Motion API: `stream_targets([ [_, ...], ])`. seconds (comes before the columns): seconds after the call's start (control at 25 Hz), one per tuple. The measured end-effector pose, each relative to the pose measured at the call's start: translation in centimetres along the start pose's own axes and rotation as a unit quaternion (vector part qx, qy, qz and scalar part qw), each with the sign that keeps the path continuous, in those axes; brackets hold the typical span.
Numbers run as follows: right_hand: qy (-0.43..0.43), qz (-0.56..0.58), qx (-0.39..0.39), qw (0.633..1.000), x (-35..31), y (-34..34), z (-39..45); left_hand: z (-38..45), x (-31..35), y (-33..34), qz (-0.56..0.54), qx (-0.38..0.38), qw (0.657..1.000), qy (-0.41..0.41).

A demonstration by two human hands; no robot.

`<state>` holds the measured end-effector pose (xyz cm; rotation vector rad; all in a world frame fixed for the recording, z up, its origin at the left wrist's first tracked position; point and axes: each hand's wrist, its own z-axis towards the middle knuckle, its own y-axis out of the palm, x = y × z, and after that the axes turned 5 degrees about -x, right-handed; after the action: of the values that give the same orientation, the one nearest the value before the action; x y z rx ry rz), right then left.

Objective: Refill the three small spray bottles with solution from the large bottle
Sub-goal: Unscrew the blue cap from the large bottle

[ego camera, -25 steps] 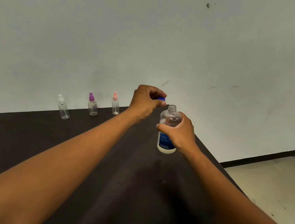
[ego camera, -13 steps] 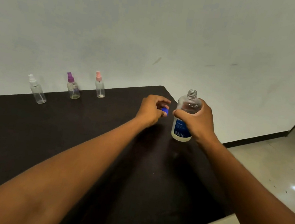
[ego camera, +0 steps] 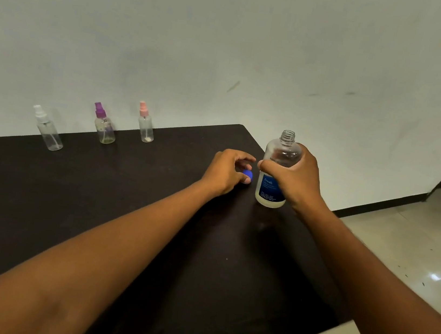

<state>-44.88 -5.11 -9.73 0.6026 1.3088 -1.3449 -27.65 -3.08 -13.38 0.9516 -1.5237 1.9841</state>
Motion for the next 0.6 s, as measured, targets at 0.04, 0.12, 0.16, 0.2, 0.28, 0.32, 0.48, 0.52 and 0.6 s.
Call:
stream_targets([
  [0.04, -0.006, -0.002, -0.003, 1.0, -0.6, 0.1, -0.1, -0.4, 0.0, -0.5, 0.007, 0.004, 1.0, 0.005],
  [0.12, -0.012, -0.003, -0.011, 1.0, -1.6, 0.2, 0.0, -1.2, -0.1, -1.5, 0.015, 0.009, 1.0, 0.003],
  [0.16, -0.016, -0.001, -0.018, 1.0, -2.5, 0.5, -0.1, -1.9, -0.3, -2.7, 0.021, 0.015, 1.0, 0.002],
  [0.2, -0.017, 0.005, -0.021, 1.0, -3.0, 0.6, 0.1, -2.2, -0.5, -3.3, 0.027, 0.021, 0.999, 0.007],
  [0.28, -0.027, 0.017, -0.033, 0.999, -4.9, 1.5, 0.1, -3.5, -0.9, -5.7, 0.039, 0.037, 0.998, 0.014],
  [0.32, -0.031, 0.018, -0.039, 0.999, -5.7, 2.2, 0.1, -4.2, -1.1, -6.9, 0.045, 0.044, 0.998, 0.013],
  [0.48, -0.03, 0.028, -0.047, 0.998, -7.7, 5.1, 0.5, -6.4, -2.1, -10.7, 0.069, 0.067, 0.995, 0.009],
  [0.52, -0.024, 0.032, -0.047, 0.998, -7.7, 5.7, 0.7, -6.8, -2.4, -11.2, 0.072, 0.067, 0.995, 0.009],
  [0.6, -0.014, 0.03, -0.049, 0.998, -7.5, 7.0, 0.9, -7.7, -3.1, -12.2, 0.08, 0.068, 0.994, 0.009],
])
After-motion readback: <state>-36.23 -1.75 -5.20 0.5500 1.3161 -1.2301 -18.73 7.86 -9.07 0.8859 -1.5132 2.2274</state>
